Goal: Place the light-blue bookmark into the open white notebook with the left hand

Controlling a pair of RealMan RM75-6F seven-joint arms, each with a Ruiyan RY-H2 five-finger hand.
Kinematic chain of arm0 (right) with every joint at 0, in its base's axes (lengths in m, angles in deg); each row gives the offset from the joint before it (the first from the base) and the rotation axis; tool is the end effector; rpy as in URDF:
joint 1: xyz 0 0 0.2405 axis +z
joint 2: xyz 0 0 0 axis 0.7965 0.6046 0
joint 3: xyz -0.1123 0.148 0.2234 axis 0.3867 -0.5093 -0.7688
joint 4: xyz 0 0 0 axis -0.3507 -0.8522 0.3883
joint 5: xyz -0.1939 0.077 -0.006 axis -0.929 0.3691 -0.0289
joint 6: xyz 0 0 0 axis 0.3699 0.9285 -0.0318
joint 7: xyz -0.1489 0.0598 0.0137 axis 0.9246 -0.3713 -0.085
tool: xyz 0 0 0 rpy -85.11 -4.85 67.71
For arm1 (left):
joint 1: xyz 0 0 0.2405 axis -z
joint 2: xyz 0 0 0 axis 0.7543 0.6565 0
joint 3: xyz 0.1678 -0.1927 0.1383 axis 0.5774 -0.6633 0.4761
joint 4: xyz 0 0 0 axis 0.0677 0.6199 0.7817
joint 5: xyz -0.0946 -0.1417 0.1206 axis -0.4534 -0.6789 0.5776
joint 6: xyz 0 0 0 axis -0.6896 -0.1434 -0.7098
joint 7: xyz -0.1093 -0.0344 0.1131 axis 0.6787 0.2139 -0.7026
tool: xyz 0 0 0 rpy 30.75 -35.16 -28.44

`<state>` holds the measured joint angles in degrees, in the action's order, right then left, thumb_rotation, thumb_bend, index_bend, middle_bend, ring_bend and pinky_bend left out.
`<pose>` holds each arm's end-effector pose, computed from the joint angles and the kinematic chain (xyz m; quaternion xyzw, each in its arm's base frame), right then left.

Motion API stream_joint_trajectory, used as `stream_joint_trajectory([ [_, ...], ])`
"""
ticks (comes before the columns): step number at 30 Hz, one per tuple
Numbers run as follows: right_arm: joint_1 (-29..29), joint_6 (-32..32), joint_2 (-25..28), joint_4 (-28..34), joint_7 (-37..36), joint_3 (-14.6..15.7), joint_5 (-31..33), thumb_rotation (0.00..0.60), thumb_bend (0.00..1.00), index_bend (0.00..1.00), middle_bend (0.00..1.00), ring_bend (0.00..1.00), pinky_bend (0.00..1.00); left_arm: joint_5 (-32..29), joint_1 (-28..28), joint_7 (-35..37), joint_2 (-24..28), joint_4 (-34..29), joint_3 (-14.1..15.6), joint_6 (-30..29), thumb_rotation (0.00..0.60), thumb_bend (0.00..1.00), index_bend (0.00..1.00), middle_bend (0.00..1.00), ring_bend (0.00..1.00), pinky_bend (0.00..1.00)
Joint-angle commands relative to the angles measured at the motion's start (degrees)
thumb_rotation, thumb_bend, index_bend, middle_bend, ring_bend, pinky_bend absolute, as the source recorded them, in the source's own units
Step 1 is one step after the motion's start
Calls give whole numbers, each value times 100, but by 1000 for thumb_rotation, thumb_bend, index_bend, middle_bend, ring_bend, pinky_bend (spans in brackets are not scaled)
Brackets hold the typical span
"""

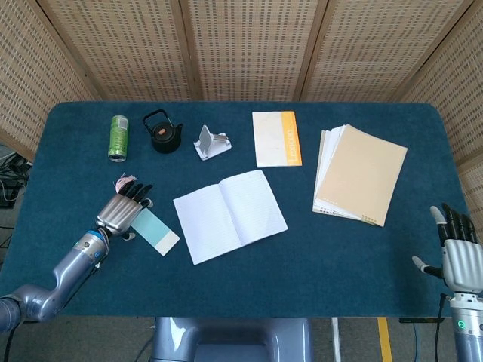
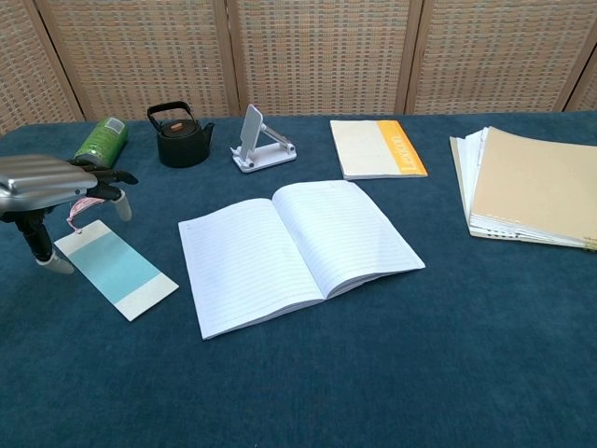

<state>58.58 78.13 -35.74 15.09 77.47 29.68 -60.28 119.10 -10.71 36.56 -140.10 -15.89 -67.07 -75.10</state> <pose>-0.3910 -0.2254 0.1567 0.5451 -0.3739 0.3965 0.6371 -0.2656 0.3757 0.0224 -0.8245 -0.2882 -0.2032 0.4426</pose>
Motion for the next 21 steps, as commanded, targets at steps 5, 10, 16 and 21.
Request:
stream_joint_trajectory([
  [5,6,-8,-37,-37,13,0,2,600,82,0,0,0,0,7,74,73,-150,153,121,82,600,100,290,0,0,0],
  [10,4,-10,-51,-65,-7,-12,18,600,81,0,0,0,0,52,135,26,-295,271,168,51,600,100,295,0,0,0],
  [16,1,-9,-68,-111,-31,-23,32,600,81,0,0,0,0,29,208,-25,-454,428,191,49,600,100,290,0,0,0],
  [21,-1,-28,-78,-140,-55,-32,58,600,81,0,0,0,0,1,240,-12,-515,508,229,85,600,100,289,0,0,0],
])
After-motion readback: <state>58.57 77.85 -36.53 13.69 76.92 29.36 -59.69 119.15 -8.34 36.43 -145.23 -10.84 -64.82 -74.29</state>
